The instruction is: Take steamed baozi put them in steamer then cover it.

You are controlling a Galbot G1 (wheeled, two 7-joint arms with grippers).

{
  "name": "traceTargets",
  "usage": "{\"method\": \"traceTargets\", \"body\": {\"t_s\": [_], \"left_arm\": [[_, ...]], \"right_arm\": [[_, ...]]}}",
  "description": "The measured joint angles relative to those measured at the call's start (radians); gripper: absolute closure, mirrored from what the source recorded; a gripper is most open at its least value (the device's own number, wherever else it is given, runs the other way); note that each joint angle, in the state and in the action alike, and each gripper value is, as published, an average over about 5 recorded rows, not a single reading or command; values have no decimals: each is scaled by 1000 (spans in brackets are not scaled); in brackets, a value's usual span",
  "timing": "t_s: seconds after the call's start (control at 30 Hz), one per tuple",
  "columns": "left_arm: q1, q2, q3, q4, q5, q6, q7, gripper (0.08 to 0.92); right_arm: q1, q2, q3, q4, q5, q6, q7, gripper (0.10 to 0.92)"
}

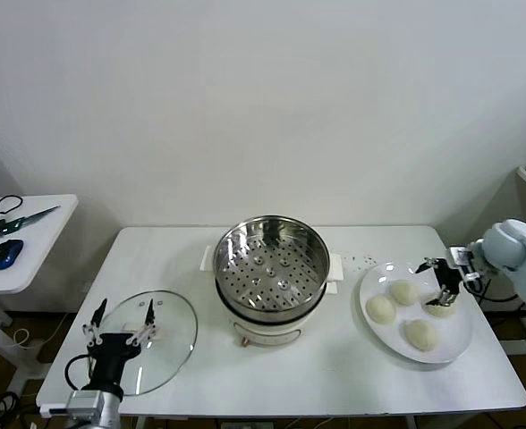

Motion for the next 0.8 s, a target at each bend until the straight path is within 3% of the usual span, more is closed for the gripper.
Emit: {"method": "traceTargets", "body": {"t_s": [0.8], "left_arm": [[-23,2,-3,17,-50,31,-6,177]], "right_arm": [[92,193,-138,-210,-69,23,-22,203]]}}
